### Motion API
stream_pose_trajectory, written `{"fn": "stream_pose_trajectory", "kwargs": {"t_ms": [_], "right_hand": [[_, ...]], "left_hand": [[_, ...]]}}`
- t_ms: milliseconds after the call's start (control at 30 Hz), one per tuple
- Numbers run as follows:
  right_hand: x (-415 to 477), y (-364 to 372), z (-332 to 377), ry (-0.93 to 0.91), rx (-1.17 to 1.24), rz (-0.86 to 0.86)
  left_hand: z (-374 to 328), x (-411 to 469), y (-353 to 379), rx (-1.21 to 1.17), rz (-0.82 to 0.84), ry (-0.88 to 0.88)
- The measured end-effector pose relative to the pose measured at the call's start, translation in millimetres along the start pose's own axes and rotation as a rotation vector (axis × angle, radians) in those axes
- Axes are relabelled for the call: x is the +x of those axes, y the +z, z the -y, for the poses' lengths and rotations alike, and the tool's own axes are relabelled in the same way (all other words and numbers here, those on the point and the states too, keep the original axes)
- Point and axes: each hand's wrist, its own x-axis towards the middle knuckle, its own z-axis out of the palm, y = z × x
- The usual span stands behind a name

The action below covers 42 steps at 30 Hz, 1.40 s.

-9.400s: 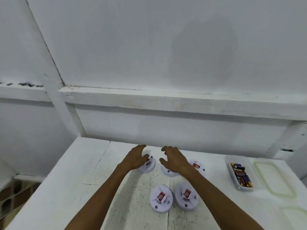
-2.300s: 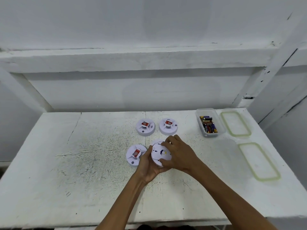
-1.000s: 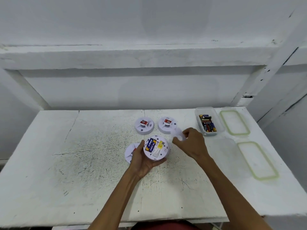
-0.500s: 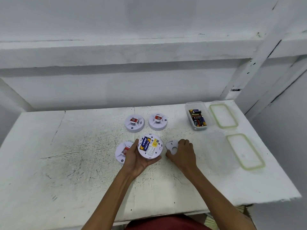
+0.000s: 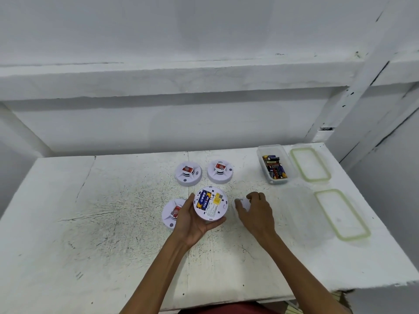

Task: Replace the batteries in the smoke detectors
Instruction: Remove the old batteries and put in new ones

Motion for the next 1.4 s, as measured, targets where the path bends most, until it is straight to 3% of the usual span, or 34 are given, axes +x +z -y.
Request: {"fn": "stream_pose_trajectory", "kwargs": {"t_ms": [133, 333, 767, 1134, 1400], "right_hand": [[6, -21, 31, -0.183, 0.251, -0.095], [4, -19, 59, -0.480, 0.261, 0.050], [3, -19, 72, -0.426, 0.151, 0.216], [20, -24, 88, -0.474, 0.023, 0.130], [26, -20, 87, -0.439, 0.045, 0.172]], "left_hand": [[-3, -1, 5, -0.001, 0.015, 0.019], [-2, 4, 13, -0.039, 0.023, 0.055], [-2, 9, 12, -0.089, 0.041, 0.082], [2, 13, 13, -0.001, 0.003, 0.098], [6, 12, 14, -0.051, -0.005, 0.060]]}}
